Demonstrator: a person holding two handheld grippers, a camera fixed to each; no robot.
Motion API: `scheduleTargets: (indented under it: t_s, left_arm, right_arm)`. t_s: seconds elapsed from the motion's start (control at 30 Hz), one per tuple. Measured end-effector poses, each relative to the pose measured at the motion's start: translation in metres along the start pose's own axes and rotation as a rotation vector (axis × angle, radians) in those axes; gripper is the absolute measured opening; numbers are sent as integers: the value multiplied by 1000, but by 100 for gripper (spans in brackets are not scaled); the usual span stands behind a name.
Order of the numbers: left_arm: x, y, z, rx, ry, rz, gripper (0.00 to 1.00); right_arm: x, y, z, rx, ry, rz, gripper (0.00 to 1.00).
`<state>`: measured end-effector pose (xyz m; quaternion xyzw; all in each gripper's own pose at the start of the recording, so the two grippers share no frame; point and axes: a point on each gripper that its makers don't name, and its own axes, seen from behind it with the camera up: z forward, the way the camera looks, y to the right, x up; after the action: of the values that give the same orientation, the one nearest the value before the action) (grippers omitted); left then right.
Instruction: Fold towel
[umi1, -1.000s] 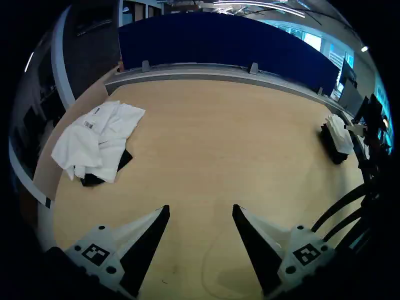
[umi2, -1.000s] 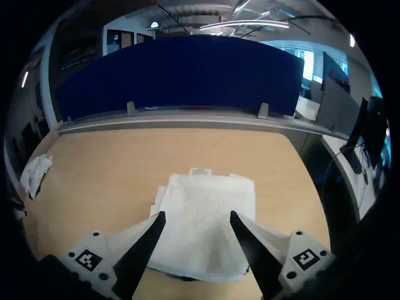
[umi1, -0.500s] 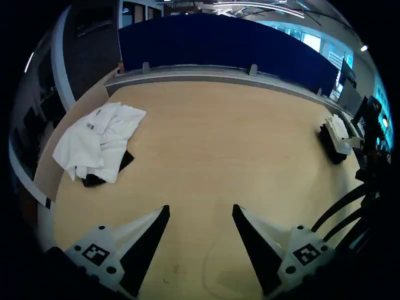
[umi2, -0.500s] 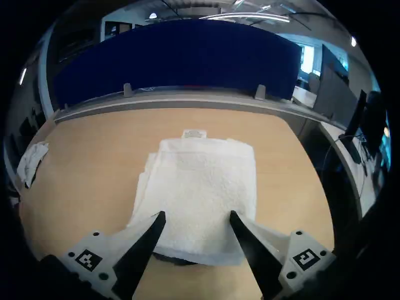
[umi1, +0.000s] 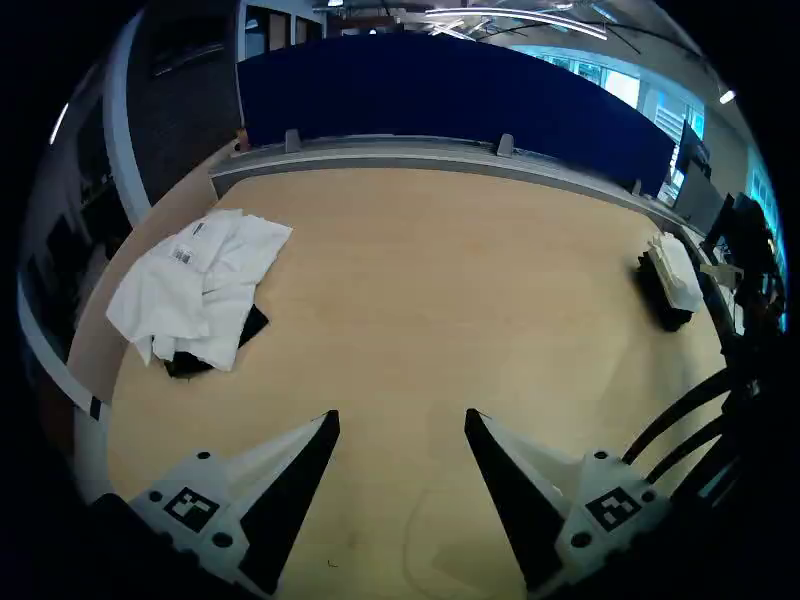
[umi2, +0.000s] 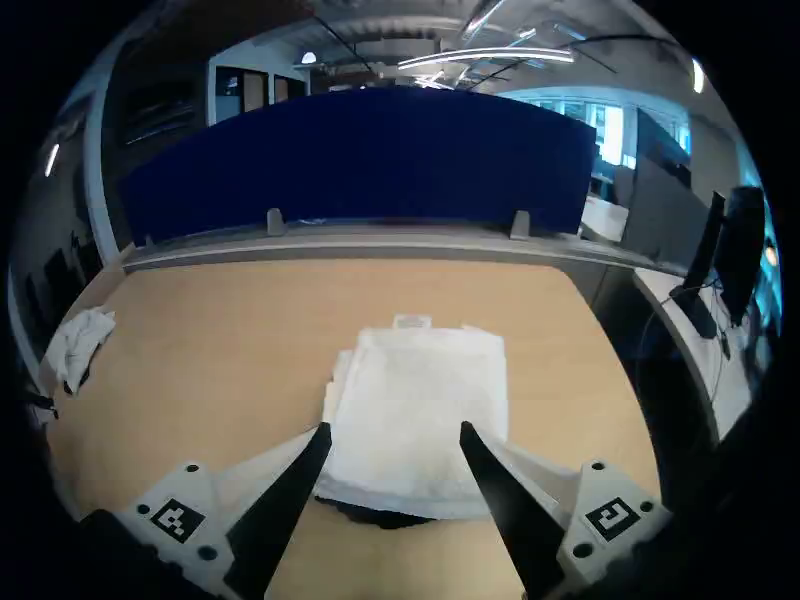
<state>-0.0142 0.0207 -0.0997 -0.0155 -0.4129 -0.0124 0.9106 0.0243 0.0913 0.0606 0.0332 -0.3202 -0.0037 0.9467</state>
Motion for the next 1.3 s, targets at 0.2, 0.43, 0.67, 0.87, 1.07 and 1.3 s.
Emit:
scheduleTargets:
  t_s: [0.2,0.43,0.67,0.87,1.07,1.3]
  left_arm:
    - [4,4,-1,-15,10,12,93]
    - [10,8,0,-29,24,27,93]
    - [18,9,-2,-34,50,32,93]
    - [24,10,-3,-39,71,30,93]
    - [28,11,-5,-42,83,31,93]
    - [37,8,-6,-40,114,23,93]
  right_arm:
    - [16,-18,-28,11,65,0,100]
    - [35,-34,-61,13,166,34,100]
    - [48,-55,-96,36,278,78,100]
    - [71,-69,-131,41,430,107,100]
    - [90,-75,-164,19,573,126,100]
    - [87,-84,-169,19,572,104,100]
